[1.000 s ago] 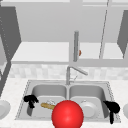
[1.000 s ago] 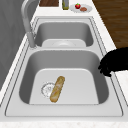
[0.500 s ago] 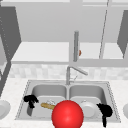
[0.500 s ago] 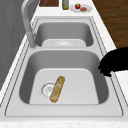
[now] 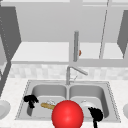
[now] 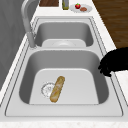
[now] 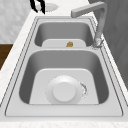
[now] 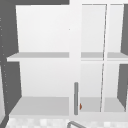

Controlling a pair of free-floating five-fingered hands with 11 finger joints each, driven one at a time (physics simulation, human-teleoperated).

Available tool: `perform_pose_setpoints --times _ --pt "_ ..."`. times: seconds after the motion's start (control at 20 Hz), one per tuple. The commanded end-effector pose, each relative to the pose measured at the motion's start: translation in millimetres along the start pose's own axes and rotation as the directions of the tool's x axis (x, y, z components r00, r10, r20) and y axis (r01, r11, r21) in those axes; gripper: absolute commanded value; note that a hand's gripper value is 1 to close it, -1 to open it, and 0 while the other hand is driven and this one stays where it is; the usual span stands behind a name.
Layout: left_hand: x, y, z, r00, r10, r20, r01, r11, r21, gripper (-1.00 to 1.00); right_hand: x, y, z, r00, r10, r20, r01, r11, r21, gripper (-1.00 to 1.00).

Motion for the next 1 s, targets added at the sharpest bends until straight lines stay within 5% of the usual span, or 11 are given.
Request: perform_pose_setpoints --times 0.0,0.5,0.7,0.75,0.95 --pt "0 0 0 1.0000 0.000 0.000 0.000 1.0000 0.000 0.00 7 5 -2 1.000 0.008 0.024 -0.008 1.000 0.002 -1.00" --pt "0 0 0 1.0000 0.000 0.000 0.000 1.0000 0.000 0.00 -11 2 -15 0.993 -0.053 0.101 0.052 0.999 0.013 -1.00" --pt "0 0 0 1.0000 0.000 0.000 0.000 1.0000 0.000 0.00 -7 2 -13 0.994 -0.031 0.102 0.029 0.999 0.017 -1.00" --pt "1 -8 3 0.9999 0.013 0.003 -0.013 0.9998 0.013 -1.00 -9 1 -13 0.995 -0.030 0.094 0.029 1.000 0.012 0.00" --pt "-2 -7 -10 0.9997 0.017 -0.014 -0.018 0.9998 -0.011 -1.00 -12 0 -14 0.996 -0.017 0.087 0.017 1.000 -0.002 0.00"
